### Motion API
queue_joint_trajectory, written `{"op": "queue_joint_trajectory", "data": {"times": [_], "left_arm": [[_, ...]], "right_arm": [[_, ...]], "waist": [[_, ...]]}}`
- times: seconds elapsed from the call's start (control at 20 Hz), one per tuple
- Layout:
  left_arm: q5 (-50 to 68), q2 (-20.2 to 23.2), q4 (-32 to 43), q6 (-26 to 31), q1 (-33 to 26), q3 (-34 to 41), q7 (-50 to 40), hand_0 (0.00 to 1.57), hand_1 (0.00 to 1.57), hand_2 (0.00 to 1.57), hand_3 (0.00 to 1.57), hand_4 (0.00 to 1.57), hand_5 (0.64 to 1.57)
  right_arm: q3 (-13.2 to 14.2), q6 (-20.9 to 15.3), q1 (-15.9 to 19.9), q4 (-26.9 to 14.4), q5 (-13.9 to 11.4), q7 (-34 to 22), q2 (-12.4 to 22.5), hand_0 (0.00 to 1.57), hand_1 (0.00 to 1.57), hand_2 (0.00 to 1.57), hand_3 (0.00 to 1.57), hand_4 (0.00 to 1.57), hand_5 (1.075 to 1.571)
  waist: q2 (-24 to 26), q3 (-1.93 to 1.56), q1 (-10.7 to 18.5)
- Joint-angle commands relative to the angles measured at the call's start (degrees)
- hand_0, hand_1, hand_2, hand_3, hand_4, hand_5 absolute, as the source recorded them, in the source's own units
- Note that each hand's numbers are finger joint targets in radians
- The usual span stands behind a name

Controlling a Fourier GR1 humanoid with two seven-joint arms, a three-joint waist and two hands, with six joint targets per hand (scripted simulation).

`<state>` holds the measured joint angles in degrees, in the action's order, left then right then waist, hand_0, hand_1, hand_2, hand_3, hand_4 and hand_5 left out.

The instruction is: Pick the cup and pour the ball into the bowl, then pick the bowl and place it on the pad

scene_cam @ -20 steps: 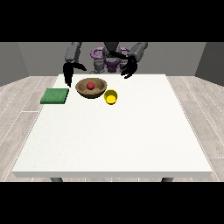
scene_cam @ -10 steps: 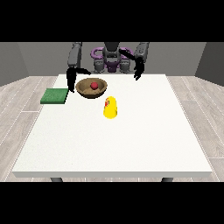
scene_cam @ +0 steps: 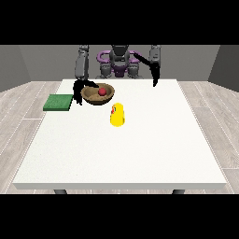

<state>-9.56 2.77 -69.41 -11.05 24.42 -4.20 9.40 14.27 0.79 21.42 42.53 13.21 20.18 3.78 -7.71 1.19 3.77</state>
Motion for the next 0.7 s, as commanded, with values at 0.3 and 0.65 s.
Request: {"op": "queue_joint_trajectory", "data": {"times": [0.3, 0.65], "left_arm": [[0.63, 0.05, -0.51, 2.2, -2.75, -0.75, -0.88, 0.0, 0.0, 0.0, 0.0, 0.0, 0.732], [3.33, 4.09, 5.02, 5.17, -5.97, 4.84, 3.18, 0.0, 0.0, 0.0, 0.0, 0.0, 0.71]], "right_arm": [[1.54, -7.07, -0.12, -2.7, 1.0, -10.62, 0.45, 1.57, 1.57, 1.57, 0.84, 0.86, 1.543], [-0.49, -9.91, 3.68, 2.18, 0.35, -23.65, 5.04, 1.57, 1.57, 1.57, 0.77, 0.9, 1.546]], "waist": [[2.64, -1.15, 2.33], [6.46, -1.18, -1.92]]}}
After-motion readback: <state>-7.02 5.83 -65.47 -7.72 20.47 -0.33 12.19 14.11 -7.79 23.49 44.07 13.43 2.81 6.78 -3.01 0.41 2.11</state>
